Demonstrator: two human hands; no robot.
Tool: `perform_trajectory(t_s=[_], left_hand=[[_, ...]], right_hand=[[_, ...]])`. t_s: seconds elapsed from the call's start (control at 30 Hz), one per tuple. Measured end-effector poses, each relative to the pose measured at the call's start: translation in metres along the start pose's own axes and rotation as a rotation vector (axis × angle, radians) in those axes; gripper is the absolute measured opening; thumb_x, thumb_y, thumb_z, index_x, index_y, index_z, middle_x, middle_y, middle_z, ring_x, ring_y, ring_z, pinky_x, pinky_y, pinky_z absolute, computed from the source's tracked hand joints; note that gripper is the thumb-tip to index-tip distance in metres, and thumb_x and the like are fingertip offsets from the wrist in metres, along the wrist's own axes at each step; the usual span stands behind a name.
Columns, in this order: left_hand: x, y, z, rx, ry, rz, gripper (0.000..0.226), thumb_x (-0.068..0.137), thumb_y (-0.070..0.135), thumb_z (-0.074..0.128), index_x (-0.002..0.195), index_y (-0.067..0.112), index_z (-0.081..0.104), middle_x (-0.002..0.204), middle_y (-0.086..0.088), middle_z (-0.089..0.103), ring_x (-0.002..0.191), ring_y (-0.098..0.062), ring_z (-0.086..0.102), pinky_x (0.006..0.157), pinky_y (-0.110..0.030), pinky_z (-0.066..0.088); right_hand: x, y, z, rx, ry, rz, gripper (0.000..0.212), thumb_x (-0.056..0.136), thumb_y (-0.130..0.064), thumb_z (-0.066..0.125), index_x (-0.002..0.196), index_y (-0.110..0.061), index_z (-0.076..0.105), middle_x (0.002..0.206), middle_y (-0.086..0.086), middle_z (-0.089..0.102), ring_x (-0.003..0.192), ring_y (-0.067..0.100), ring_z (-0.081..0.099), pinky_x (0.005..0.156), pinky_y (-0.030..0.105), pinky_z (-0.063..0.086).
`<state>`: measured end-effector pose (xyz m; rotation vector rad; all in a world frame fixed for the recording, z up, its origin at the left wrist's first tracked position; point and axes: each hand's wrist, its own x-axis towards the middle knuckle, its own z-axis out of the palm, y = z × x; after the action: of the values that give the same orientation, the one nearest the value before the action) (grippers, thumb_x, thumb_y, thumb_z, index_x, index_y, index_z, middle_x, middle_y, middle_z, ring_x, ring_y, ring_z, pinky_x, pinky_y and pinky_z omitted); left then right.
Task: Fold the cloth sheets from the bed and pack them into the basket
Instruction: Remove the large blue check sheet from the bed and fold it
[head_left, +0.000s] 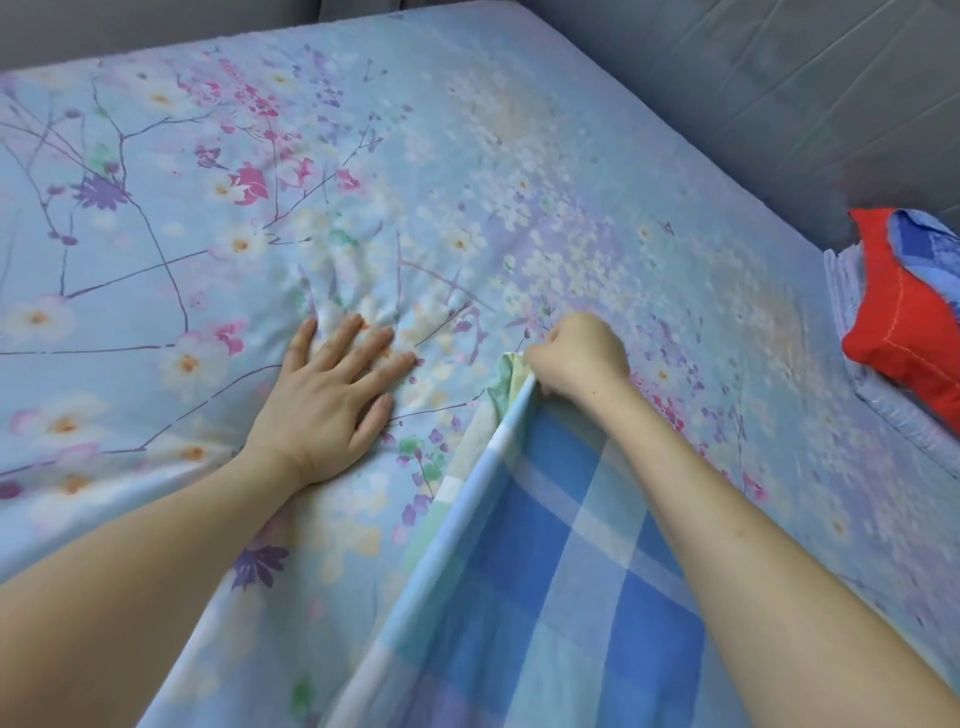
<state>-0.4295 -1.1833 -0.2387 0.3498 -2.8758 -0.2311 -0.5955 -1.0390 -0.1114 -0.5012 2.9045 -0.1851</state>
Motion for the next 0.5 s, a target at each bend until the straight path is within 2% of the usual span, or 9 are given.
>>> perform_trajectory(t_s=[0.07, 0.13, 0.17, 0.23, 0.3, 0.37, 0.43, 0.47, 0.5], left_hand=[[0.000, 0.000, 0.000, -0.003, 0.004, -0.001, 0.050, 0.092, 0.040, 0.026, 0.136, 0.030, 0.049, 0.143, -0.003, 0.047, 0.136, -0.032, 0.035, 0.111, -0.055, 0.016], [0.000, -0.001, 0.001, -0.002, 0.006, 0.003, 0.050, 0.093, 0.040, 0.026, 0.136, 0.030, 0.049, 0.143, -0.003, 0.047, 0.136, -0.032, 0.035, 0.111, -0.055, 0.017], [-0.001, -0.002, 0.002, 0.001, 0.004, 0.007, 0.050, 0.093, 0.040, 0.025, 0.136, 0.030, 0.048, 0.143, -0.004, 0.046, 0.137, -0.032, 0.034, 0.111, -0.056, 0.016], [0.000, -0.002, 0.002, 0.008, 0.011, 0.013, 0.051, 0.093, 0.040, 0.025, 0.137, 0.030, 0.047, 0.143, -0.004, 0.046, 0.137, -0.033, 0.034, 0.111, -0.056, 0.016], [0.000, -0.003, 0.004, 0.010, 0.024, 0.016, 0.051, 0.093, 0.040, 0.024, 0.138, 0.029, 0.047, 0.143, -0.005, 0.046, 0.137, -0.033, 0.034, 0.111, -0.056, 0.016], [0.000, -0.003, 0.005, 0.004, 0.037, 0.016, 0.051, 0.093, 0.040, 0.024, 0.139, 0.029, 0.046, 0.143, -0.005, 0.046, 0.137, -0.033, 0.033, 0.111, -0.057, 0.015], [0.000, -0.002, 0.006, 0.001, 0.046, 0.016, 0.051, 0.093, 0.040, 0.024, 0.139, 0.029, 0.045, 0.144, -0.005, 0.045, 0.137, -0.033, 0.033, 0.111, -0.056, 0.014], [0.000, -0.003, 0.006, 0.000, 0.052, 0.014, 0.051, 0.093, 0.040, 0.024, 0.139, 0.029, 0.046, 0.143, -0.006, 0.046, 0.137, -0.034, 0.033, 0.111, -0.056, 0.013], [0.001, -0.004, 0.006, 0.000, 0.056, 0.014, 0.051, 0.093, 0.040, 0.024, 0.139, 0.028, 0.046, 0.143, -0.006, 0.046, 0.136, -0.034, 0.034, 0.111, -0.056, 0.013]], right_hand=[[0.005, 0.001, 0.009, 0.274, 0.093, 0.037, 0.034, 0.077, -0.014, 0.057, 0.049, -0.017, 0.037, 0.053, 0.004, 0.036, 0.054, 0.022, 0.036, 0.052, 0.026, 0.029], [0.004, 0.003, 0.037, 0.442, -0.004, 0.089, 0.032, 0.079, -0.015, 0.057, 0.049, -0.011, 0.048, 0.053, 0.009, 0.049, 0.053, 0.024, 0.048, 0.056, 0.027, 0.039], [0.001, 0.002, 0.050, 0.485, -0.078, 0.086, 0.024, 0.082, -0.017, 0.056, 0.060, -0.009, 0.061, 0.060, 0.012, 0.060, 0.059, 0.028, 0.058, 0.060, 0.031, 0.047], [-0.007, 0.000, 0.058, 0.551, -0.093, 0.024, 0.022, 0.087, -0.022, 0.057, 0.099, -0.009, 0.069, 0.090, 0.012, 0.071, 0.087, 0.029, 0.066, 0.084, 0.039, 0.052], [-0.029, 0.003, 0.045, 0.666, -0.060, -0.096, 0.036, 0.092, -0.024, 0.057, 0.127, -0.016, 0.059, 0.107, -0.005, 0.066, 0.105, 0.011, 0.060, 0.098, 0.026, 0.044], [-0.069, 0.030, 0.031, 0.733, 0.026, -0.212, 0.038, 0.095, -0.027, 0.053, 0.133, -0.021, 0.053, 0.118, -0.019, 0.056, 0.117, -0.001, 0.051, 0.102, 0.015, 0.035], [-0.118, 0.087, 0.035, 0.532, 0.251, -0.153, 0.047, 0.095, -0.046, 0.045, 0.136, -0.024, 0.050, 0.134, -0.017, 0.050, 0.131, 0.004, 0.041, 0.111, 0.024, 0.026], [-0.139, 0.122, 0.041, 0.301, 0.319, -0.049, 0.056, 0.092, -0.056, 0.038, 0.139, -0.026, 0.046, 0.142, -0.010, 0.045, 0.137, 0.012, 0.036, 0.114, 0.034, 0.022], [-0.158, 0.151, 0.049, 0.069, 0.304, 0.119, 0.064, 0.090, -0.062, 0.033, 0.143, -0.028, 0.038, 0.149, -0.001, 0.037, 0.141, 0.020, 0.028, 0.115, 0.044, 0.016]])
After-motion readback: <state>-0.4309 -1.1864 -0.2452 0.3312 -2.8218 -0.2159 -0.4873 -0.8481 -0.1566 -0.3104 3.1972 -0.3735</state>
